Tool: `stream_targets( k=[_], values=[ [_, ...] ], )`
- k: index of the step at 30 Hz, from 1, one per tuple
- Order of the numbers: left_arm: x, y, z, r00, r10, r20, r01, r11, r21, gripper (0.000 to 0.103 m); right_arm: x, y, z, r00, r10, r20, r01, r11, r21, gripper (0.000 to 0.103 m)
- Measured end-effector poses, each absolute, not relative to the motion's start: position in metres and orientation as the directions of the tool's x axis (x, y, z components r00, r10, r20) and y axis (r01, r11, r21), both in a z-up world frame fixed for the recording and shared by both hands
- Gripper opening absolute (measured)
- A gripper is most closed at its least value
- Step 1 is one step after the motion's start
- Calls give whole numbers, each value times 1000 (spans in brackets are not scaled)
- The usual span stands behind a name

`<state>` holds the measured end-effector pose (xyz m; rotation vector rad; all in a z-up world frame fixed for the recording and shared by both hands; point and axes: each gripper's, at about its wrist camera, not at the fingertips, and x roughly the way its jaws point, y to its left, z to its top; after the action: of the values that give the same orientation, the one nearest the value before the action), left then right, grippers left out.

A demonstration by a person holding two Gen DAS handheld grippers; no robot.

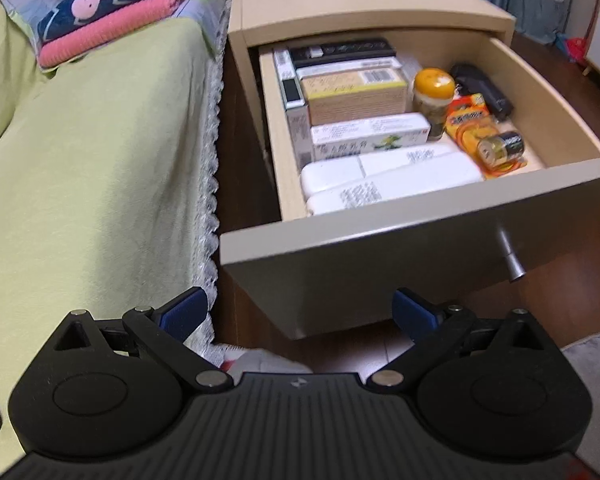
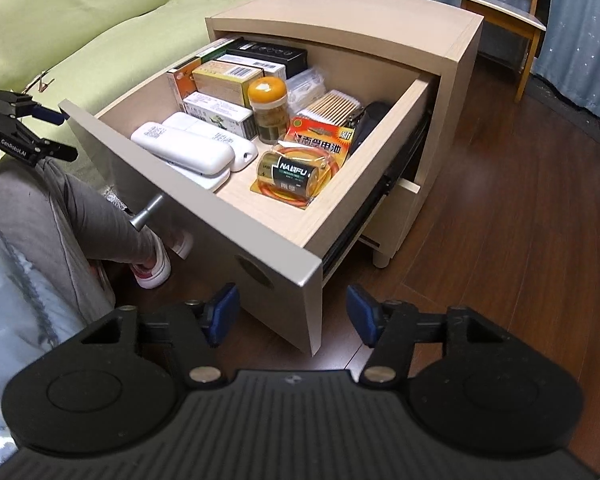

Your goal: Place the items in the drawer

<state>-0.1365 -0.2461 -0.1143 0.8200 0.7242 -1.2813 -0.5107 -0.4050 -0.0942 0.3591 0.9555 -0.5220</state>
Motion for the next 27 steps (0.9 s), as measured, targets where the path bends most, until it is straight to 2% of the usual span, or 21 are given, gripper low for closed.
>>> stream_targets(
  k=[3, 5, 6, 9, 10, 27],
  values=[
    [-136, -249, -116, 149, -536, -831, 989, 83, 123, 98, -511, -403, -95, 469, -262, -844, 567, 821, 60, 50],
    [-136, -250, -118, 134, -537, -833, 991, 73, 112, 95, -508, -403, -95, 471, -260, -843, 563, 824, 60, 44],
    [-136, -251, -119, 127, -539, -833, 992, 66, 109, 91, -505, -403, -95, 470, -262, -843, 561, 826, 56, 39],
    [-137, -252, -122, 125, -545, -829, 992, 59, 111, 77, -502, -401, -96, 462, -277, -843, 557, 830, 32, 35],
    [-137, -252, -123, 126, -547, -828, 992, 60, 111, 76, -502, -401, -95, 461, -281, -842, 560, 828, 30, 33],
    [-138, -256, -126, 139, -551, -823, 990, 73, 118, 76, -500, -397, -95, 451, -311, -836, 577, 817, 8, 32]
  ],
)
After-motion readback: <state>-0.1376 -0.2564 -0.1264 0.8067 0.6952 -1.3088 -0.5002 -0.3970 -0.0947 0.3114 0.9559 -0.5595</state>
